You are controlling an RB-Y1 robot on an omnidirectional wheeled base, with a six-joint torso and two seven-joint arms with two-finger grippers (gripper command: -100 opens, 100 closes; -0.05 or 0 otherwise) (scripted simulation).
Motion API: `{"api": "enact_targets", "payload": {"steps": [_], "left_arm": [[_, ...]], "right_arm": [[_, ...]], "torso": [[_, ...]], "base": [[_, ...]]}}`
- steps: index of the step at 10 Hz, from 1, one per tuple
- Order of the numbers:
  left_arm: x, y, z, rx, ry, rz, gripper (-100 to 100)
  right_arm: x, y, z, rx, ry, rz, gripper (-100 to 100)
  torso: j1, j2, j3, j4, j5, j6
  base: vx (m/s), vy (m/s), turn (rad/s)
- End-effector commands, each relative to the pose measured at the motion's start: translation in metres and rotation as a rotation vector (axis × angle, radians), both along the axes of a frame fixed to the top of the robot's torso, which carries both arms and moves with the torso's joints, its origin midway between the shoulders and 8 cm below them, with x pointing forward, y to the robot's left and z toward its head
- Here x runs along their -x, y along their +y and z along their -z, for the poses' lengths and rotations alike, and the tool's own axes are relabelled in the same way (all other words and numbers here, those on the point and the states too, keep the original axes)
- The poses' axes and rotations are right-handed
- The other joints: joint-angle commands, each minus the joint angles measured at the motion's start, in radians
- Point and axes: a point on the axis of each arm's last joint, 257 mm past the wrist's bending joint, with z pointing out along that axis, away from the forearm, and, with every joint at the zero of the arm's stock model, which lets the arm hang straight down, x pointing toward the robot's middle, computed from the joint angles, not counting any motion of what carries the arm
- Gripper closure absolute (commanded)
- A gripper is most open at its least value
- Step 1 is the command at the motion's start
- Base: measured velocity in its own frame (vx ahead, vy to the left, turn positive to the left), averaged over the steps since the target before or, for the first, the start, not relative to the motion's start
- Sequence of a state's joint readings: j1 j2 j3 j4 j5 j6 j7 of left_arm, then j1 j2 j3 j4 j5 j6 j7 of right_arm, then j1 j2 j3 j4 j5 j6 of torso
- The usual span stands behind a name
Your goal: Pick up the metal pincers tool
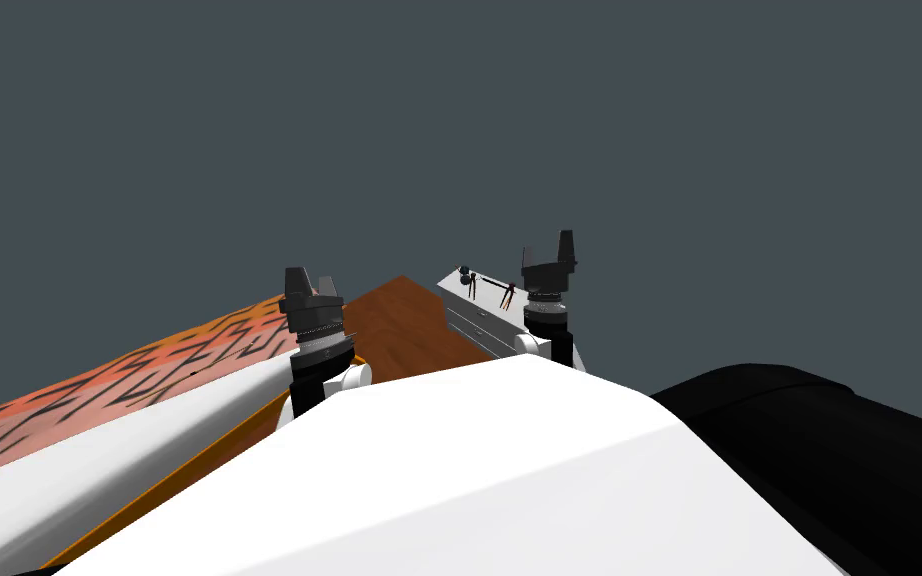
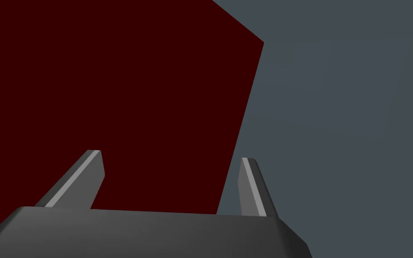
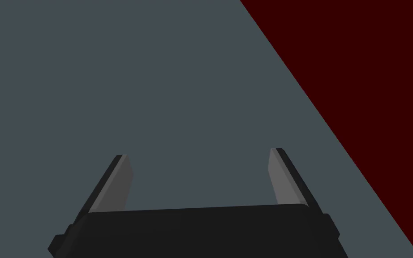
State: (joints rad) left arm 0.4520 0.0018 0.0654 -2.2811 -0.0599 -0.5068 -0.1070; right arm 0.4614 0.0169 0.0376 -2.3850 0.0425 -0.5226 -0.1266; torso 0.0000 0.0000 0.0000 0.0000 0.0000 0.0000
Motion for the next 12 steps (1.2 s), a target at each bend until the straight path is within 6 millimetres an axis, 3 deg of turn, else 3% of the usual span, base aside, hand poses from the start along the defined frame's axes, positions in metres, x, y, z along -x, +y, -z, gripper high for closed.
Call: {"api": "enact_targets", "payload": {"steps": [1,6,11,12], "left_arm": [[0.000,0.000,0.000,0.000,0.000,0.000,0],[0.000,0.000,0.000,0.000,0.000,0.000,0],[0.000,0.000,0.000,0.000,0.000,0.000,0],[0.000,0.000,0.000,0.000,0.000,0.000,0]], "right_arm": [[-0.003,0.004,0.005,0.041,0.014,-0.003,-100],[-0.019,0.001,0.038,0.202,0.082,0.049,-100],[-0.036,-0.030,0.085,0.344,0.161,0.194,-100],[-0.036,-0.030,0.085,0.348,0.161,0.198,-100]], "torso": [[0.000,0.000,0.000,0.000,0.000,0.000],[0.004,-0.003,-0.002,-0.001,0.001,0.000],[0.008,-0.004,-0.002,-0.001,0.002,0.000],[0.009,-0.003,-0.002,-0.001,0.002,0.000]], "base": [[0.009,0.010,-0.035],[0.040,0.058,-0.093],[0.051,0.122,-0.172],[0.030,0.103,-0.058]]}}
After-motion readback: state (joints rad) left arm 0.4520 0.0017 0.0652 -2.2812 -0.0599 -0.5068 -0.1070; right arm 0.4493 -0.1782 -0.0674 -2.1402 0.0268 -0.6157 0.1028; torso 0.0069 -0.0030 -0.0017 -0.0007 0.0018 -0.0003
